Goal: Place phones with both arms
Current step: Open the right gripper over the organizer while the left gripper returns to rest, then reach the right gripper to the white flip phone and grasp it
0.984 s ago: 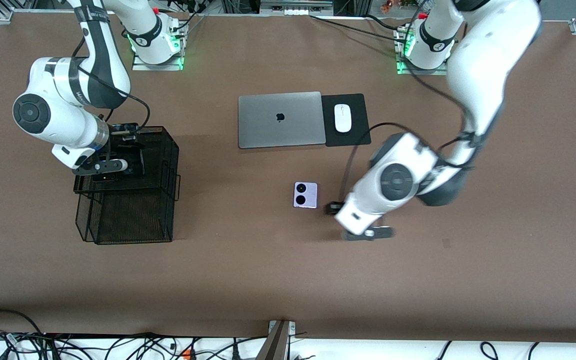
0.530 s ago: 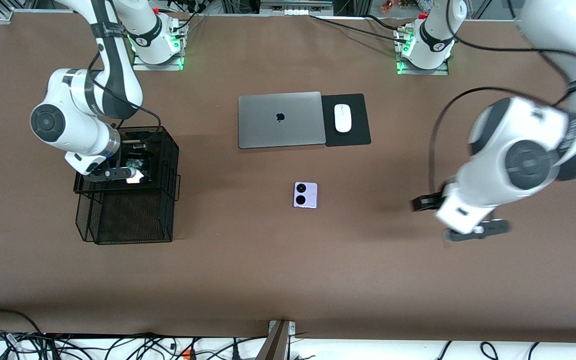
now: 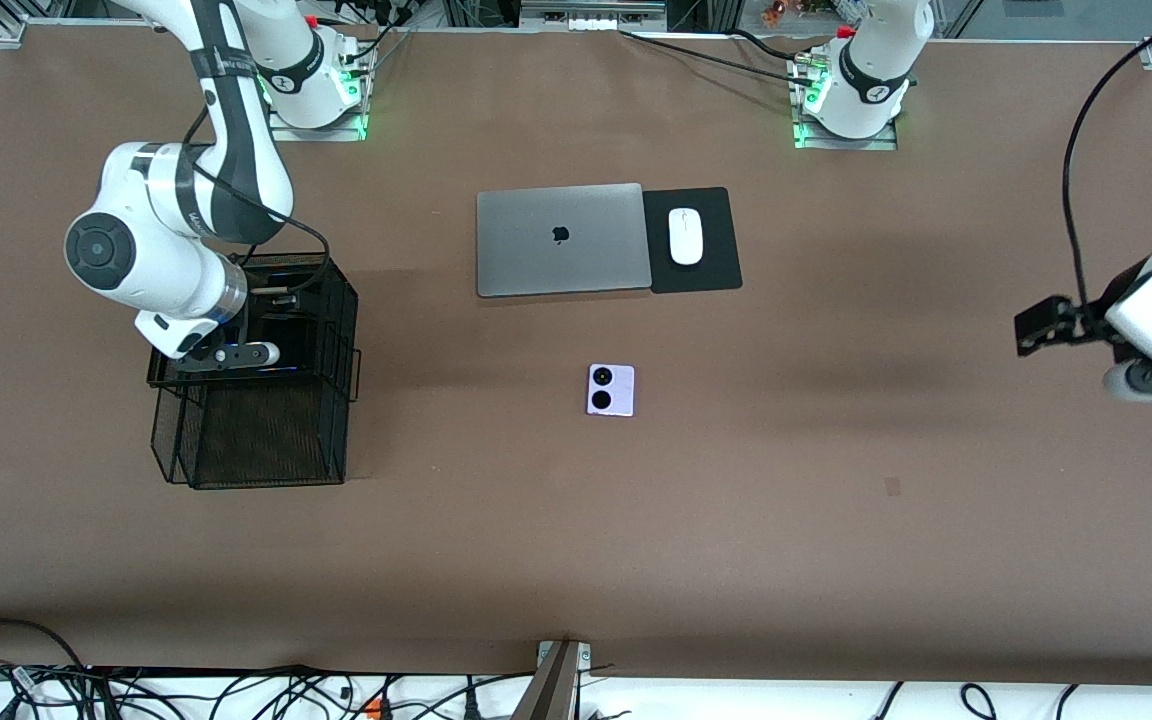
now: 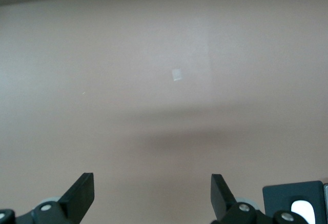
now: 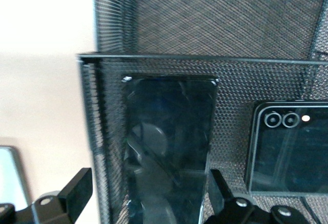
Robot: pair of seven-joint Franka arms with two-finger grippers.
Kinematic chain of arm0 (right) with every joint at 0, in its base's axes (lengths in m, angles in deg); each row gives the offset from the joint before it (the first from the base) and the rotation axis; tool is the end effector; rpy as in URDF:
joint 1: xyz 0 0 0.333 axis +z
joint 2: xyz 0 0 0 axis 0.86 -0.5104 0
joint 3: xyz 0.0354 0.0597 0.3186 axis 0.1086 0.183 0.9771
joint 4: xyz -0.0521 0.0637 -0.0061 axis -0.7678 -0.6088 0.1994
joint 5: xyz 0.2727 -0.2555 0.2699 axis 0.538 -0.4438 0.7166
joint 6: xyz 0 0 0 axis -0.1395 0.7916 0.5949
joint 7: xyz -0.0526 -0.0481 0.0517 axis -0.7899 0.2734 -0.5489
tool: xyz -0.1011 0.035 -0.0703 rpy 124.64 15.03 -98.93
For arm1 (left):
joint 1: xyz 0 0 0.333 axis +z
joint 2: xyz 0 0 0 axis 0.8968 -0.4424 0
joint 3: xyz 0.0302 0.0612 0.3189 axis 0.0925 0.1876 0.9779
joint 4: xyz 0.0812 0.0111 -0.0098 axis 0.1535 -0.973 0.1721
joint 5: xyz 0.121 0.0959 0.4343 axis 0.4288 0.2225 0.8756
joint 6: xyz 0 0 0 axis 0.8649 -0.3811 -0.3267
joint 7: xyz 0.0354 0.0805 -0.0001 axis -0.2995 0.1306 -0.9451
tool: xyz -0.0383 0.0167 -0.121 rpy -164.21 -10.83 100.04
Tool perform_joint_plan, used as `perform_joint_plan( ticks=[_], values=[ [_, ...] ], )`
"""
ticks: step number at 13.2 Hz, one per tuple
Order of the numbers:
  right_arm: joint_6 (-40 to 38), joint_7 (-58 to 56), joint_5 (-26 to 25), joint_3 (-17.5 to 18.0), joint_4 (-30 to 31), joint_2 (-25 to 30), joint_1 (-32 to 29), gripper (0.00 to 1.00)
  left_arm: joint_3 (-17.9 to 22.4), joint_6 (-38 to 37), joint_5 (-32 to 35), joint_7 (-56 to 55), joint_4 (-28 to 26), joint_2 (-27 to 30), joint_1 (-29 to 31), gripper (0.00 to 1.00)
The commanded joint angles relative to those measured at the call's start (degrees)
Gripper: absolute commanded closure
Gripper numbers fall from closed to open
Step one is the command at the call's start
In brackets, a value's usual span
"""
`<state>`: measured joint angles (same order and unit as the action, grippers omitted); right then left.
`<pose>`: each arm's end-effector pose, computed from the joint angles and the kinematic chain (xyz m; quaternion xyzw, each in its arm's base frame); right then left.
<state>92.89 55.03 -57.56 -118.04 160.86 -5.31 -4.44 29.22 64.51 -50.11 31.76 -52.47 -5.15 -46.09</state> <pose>0.6180 0.1011 0.2942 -0.9938 -0.0474 0.0982 0.0207 0.7041 -0.0275 0.5871 -0.9981 0.0301 0.0110 0.0519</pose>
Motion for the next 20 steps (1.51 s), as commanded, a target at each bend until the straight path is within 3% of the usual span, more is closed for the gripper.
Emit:
perform_joint_plan(
  ticks=[1,3,5,6,9,13,17,20],
  values=[
    [-8.80,0.72,-0.45,-0.28,-8.36,-0.24,-0.20,0.00,19.88,1.07,-9.59,1.62,-7.43,8.77,-12.89,0.00],
    [-11.45,5.36,-1.42,0.50,-13.29,-0.42,0.23,0.00,25.35,4.47,-10.94,1.79,-13.72,12.80,-16.40,0.00],
    [-11.55,13.16,-1.34,5.32,-17.51,-1.90,0.24,0.00,27.91,9.40,-10.68,2.67,-22.86,18.43,-18.52,0.00],
    [-11.37,18.69,-1.16,7.87,-20.23,-3.48,0.24,0.00,27.93,9.68,-10.51,3.37,-24.47,19.85,-18.97,0.00],
    [-10.85,33.81,-0.72,15.08,-28.22,-9.89,0.33,0.00,27.93,6.71,-10.85,2.32,-24.05,19.95,-18.10,0.00],
    [-8.83,48.94,-0.72,21.68,-39.48,-18.59,0.68,0.00,26.96,6.79,-10.15,2.23,-22.82,18.89,-18.27,0.00],
    [-5.14,59.33,-0.98,23.80,-48.62,-26.76,2.95,0.00,26.96,8.20,-10.15,1.18,-19.66,16.79,-18.71,0.00],
    [1.26,66.27,-1.07,23.80,-50.31,-31.87,5.94,0.00,27.05,8.11,-10.50,1.53,-18.07,16.17,-18.62,0.00]
  ],
)
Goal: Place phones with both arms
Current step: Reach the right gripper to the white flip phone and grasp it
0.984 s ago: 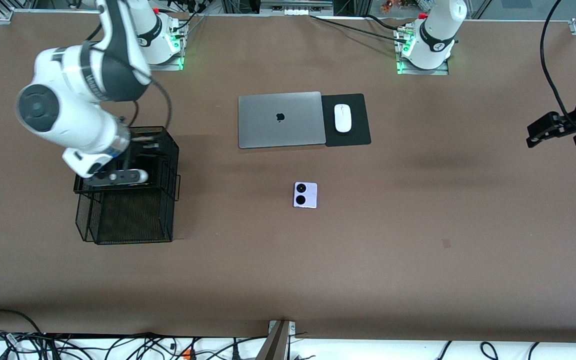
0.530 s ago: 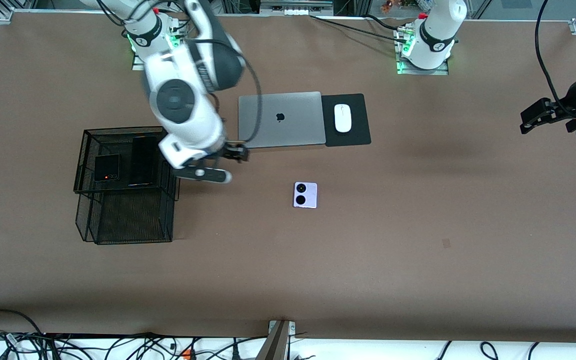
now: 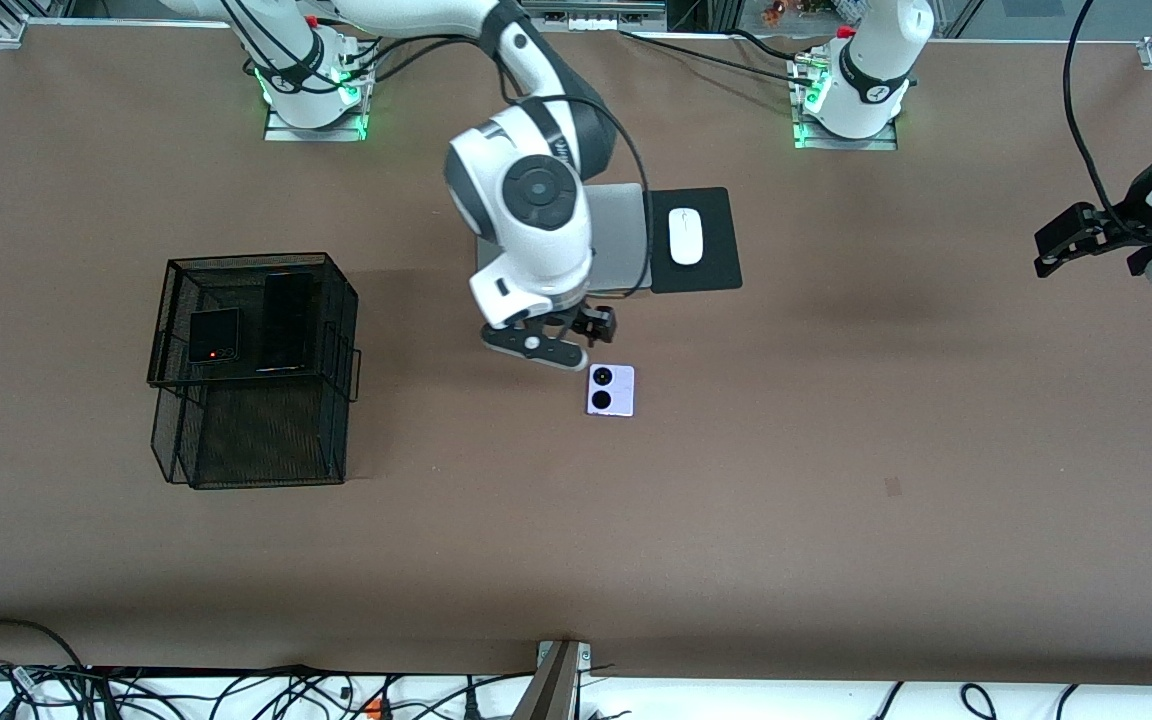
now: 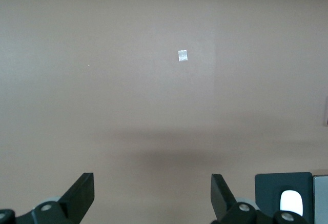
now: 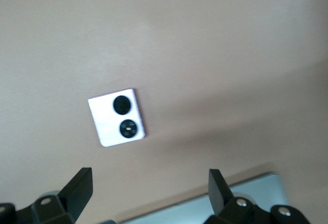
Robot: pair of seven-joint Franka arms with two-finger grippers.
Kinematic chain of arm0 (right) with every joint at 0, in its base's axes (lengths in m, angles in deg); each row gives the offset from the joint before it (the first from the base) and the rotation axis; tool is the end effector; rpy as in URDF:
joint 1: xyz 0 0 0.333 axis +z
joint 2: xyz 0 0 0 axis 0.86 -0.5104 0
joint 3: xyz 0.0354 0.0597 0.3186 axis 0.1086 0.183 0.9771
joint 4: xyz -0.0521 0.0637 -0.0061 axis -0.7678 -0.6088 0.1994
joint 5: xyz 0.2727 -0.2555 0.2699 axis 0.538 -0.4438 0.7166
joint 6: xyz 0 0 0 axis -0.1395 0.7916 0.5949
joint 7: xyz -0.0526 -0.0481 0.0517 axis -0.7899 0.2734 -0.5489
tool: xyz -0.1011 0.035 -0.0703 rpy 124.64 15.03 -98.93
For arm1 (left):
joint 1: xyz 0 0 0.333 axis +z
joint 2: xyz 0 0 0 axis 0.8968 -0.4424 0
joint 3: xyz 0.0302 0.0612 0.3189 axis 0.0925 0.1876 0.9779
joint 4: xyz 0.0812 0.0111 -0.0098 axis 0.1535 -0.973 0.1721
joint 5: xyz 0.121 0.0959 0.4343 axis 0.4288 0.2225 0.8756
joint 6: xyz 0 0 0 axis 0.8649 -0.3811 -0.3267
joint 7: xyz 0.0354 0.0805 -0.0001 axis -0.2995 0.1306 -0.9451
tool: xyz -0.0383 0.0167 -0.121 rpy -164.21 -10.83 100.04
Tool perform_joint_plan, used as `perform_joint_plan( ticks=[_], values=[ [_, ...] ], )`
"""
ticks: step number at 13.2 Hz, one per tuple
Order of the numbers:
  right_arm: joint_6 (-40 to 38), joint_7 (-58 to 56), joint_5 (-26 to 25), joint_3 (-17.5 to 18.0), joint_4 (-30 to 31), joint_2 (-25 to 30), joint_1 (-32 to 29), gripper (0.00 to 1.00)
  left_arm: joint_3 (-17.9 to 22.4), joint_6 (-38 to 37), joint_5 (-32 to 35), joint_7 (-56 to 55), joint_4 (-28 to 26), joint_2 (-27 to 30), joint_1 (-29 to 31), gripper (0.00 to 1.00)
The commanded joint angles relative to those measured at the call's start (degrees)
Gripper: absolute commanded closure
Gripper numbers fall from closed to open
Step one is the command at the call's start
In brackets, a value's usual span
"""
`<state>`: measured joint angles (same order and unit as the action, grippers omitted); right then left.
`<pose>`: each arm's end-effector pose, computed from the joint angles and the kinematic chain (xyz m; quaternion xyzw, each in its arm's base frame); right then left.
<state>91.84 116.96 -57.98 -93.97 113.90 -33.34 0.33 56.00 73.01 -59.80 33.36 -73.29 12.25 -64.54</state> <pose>0.6043 0.5725 0.3143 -0.9874 0.1553 -0.0259 0.0144 0.6307 0.0056 0.5891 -0.9993 -0.0132 -0.0145 0.0313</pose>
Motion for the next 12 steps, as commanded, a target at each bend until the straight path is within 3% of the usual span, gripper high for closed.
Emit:
perform_joint_plan(
  ticks=[1,4,12],
  values=[
    [4.16,6.97,-0.82,-0.35,-3.26,-5.34,2.14,0.00,0.26,-0.40,-1.43,0.10,3.54,-1.32,0.18,0.00],
    [7.42,9.89,-0.83,-0.27,-3.26,-8.94,3.20,0.00,0.44,-0.57,-1.08,0.10,5.91,-3.24,0.36,0.00],
    [19.54,8.50,-2.83,-0.27,-3.26,-16.51,4.17,0.00,0.26,-2.59,-1.17,0.01,6.01,-3.07,0.09,0.00]
  ],
)
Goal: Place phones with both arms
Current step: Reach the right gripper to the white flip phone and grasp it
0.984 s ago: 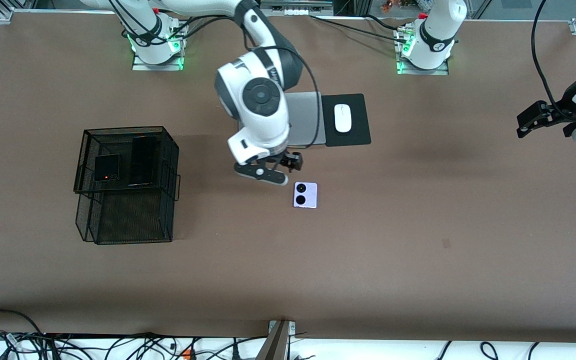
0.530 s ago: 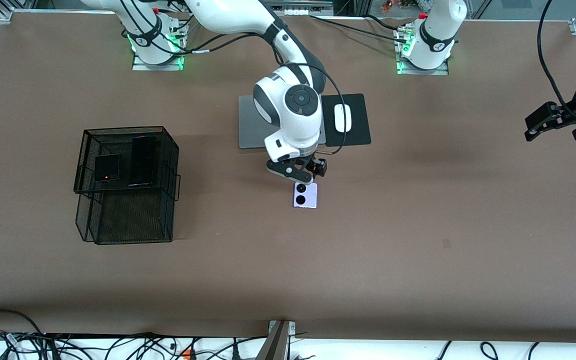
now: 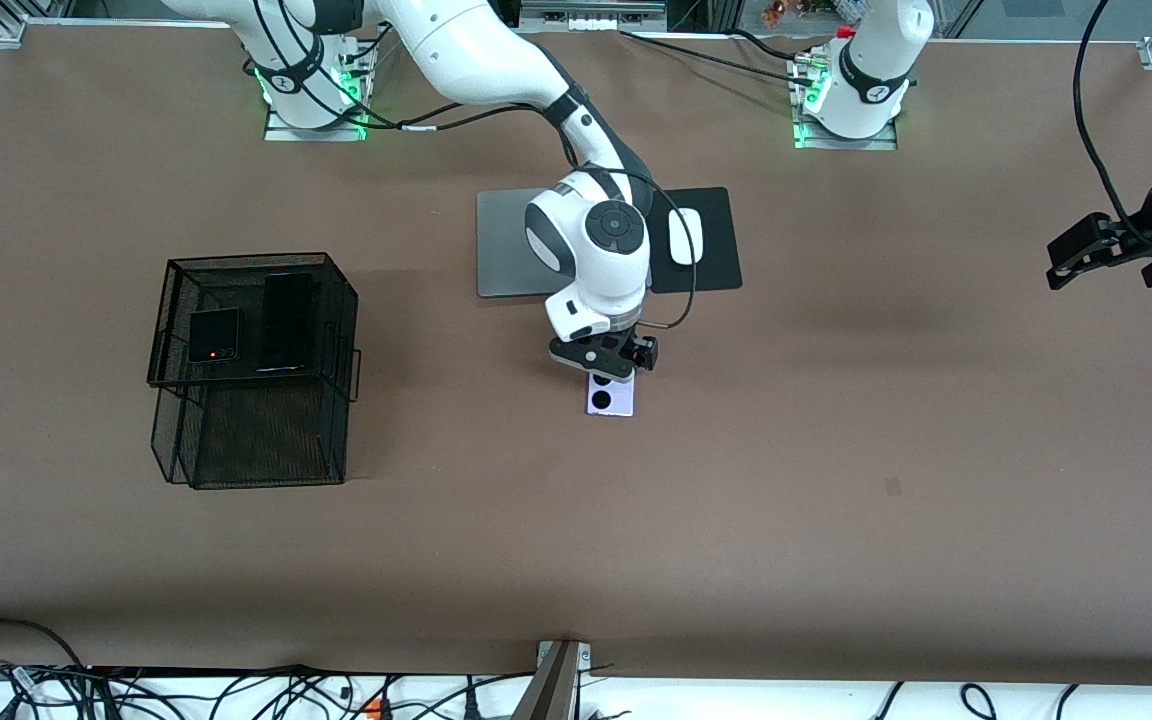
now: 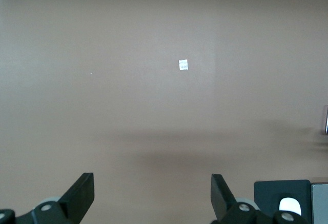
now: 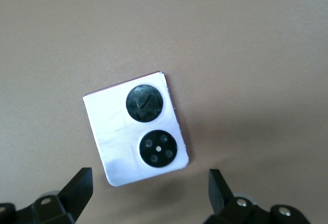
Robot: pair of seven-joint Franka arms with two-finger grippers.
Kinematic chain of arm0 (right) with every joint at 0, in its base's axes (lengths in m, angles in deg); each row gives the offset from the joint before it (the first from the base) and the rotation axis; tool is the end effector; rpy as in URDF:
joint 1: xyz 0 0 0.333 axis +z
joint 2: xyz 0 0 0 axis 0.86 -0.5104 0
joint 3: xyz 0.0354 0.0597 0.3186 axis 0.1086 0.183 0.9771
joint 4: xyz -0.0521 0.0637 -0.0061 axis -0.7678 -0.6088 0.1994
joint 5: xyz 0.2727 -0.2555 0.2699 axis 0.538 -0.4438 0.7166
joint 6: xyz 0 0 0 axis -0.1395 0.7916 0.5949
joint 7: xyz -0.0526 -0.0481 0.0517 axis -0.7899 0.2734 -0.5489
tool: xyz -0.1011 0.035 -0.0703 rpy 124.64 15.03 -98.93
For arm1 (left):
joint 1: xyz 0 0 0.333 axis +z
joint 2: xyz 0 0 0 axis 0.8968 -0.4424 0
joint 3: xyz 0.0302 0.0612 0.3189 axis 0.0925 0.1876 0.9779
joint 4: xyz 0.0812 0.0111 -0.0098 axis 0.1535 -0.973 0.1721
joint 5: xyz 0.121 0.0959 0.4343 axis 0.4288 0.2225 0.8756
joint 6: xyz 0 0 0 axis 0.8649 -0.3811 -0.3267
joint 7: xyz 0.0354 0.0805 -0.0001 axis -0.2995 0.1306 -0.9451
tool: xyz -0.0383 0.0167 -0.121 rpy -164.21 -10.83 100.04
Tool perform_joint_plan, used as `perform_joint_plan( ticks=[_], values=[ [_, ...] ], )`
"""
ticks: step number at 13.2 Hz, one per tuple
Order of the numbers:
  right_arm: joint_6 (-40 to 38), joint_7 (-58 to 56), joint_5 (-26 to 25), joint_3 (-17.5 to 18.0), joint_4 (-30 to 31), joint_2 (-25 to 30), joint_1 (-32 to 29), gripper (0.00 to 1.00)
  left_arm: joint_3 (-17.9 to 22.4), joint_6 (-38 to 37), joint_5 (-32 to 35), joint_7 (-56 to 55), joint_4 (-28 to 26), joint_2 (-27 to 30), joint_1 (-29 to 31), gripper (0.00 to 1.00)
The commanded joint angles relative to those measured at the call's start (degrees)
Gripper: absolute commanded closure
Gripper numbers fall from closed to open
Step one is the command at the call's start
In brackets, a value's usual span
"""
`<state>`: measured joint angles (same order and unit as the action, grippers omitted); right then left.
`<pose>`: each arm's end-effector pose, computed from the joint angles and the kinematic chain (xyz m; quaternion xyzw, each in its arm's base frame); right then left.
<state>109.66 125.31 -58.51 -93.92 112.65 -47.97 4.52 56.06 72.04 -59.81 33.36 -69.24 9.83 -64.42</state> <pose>0.5763 0.6243 0.1497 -0.9802 0.1730 -0.0935 0.0233 0.6441 0.0076 0.5994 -0.9992 -0.0154 -0.0202 0.0314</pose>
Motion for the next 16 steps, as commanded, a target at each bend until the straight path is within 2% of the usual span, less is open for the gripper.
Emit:
perform_joint_plan(
  ticks=[1,7,10,16],
  values=[
    [2.70,-0.30,-3.97,-0.31,-2.02,-2.49,-0.02,0.00,0.20,-1.80,-1.25,0.01,1.96,-0.57,0.06,0.00],
    [9.03,-1.88,-4.52,-0.40,-2.02,-3.37,-0.81,0.00,0.20,-2.77,-1.34,0.10,1.96,-0.40,0.23,0.00],
    [9.83,-2.50,-6.62,-0.40,-2.02,-4.42,-0.81,0.00,0.20,-2.77,-1.34,0.19,1.96,-0.40,0.32,0.00],
    [11.41,-2.50,-6.80,-0.40,-2.02,-6.09,-0.37,0.00,0.11,-2.77,-1.43,0.19,1.96,-0.40,0.23,0.00]
  ],
)
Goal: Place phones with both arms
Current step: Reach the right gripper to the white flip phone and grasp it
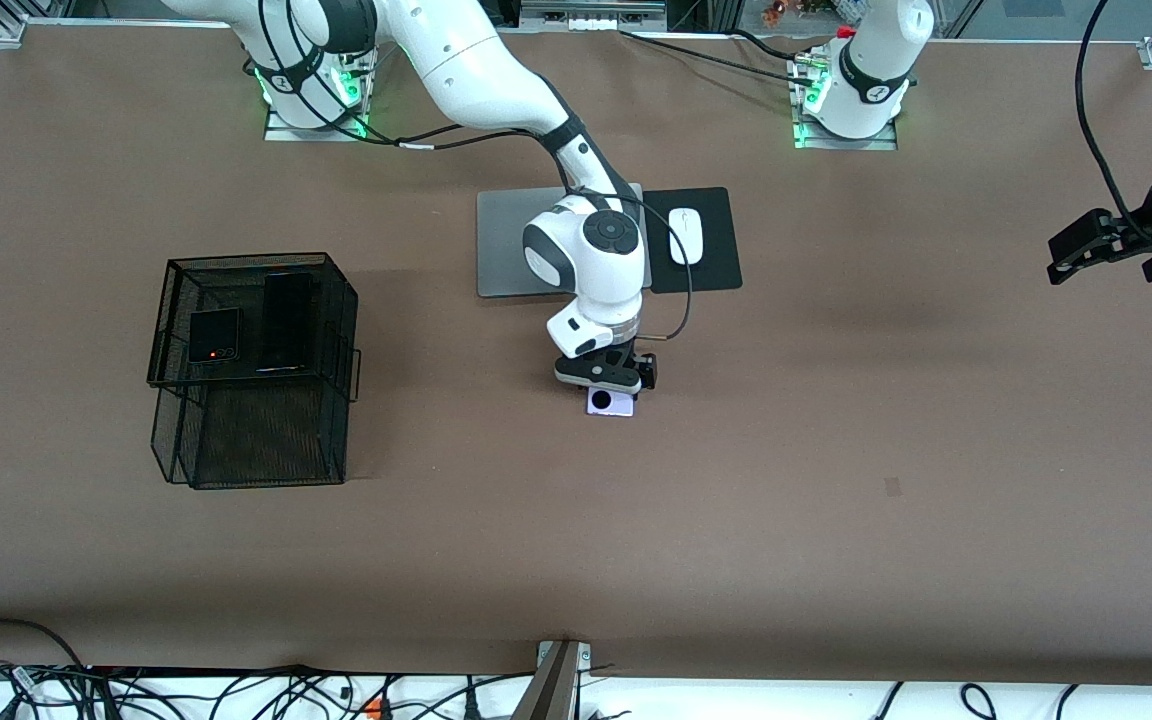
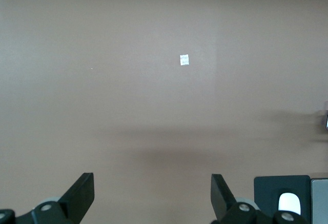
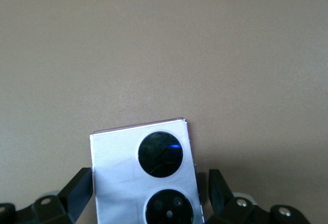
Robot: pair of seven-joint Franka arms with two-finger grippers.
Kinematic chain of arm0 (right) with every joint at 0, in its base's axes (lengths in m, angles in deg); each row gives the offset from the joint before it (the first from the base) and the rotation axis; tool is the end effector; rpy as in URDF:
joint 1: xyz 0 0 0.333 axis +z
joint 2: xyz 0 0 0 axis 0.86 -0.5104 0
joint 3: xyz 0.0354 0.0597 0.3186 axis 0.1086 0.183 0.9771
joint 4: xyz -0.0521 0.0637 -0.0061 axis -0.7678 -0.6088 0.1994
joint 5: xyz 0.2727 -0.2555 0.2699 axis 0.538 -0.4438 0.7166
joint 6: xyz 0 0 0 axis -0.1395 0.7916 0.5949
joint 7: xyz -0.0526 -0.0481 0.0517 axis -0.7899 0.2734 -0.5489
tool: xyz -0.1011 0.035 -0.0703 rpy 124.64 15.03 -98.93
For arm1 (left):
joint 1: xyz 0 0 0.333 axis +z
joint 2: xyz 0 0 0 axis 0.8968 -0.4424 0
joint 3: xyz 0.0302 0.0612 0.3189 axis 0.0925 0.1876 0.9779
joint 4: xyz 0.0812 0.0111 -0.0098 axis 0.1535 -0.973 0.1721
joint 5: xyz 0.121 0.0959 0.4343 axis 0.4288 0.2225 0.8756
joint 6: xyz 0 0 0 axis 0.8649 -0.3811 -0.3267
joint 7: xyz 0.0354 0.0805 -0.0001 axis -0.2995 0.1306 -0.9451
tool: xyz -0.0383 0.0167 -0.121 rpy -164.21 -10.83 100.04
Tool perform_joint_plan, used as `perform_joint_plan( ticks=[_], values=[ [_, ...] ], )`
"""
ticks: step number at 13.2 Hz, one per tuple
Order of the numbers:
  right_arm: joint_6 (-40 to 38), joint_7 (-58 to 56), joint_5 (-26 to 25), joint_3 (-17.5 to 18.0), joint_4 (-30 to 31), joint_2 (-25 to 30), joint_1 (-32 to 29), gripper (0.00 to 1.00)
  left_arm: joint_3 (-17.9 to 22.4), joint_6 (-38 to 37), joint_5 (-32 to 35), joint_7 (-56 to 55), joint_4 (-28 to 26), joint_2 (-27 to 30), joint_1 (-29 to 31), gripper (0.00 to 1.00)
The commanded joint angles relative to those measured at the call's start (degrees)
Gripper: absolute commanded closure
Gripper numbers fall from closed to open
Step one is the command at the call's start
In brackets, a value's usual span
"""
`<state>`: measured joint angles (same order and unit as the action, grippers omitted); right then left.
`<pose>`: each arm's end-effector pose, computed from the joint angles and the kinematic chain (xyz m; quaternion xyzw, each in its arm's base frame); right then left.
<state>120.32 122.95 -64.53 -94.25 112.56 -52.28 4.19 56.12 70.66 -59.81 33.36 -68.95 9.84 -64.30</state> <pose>0.5896 0.6202 0.1114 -0.9786 0.1097 -0.1711 0.0312 0.6412 0.0097 0.6001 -0.9993 -0.0175 -0.0107 0.0316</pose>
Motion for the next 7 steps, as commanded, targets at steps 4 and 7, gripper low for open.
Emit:
perform_joint_plan(
  ticks=[4,7],
  values=[
    [0.31,-0.40,-0.78,-0.07,-1.92,-1.79,0.13,0.38,0.15,-1.39,-1.43,0.11,1.66,-0.40,0.20,0.00],
    [-2.05,-0.75,-0.78,-0.68,-2.01,-1.26,0.04,0.47,0.06,-1.39,-1.43,0.02,1.66,-0.40,0.20,0.00]
  ],
)
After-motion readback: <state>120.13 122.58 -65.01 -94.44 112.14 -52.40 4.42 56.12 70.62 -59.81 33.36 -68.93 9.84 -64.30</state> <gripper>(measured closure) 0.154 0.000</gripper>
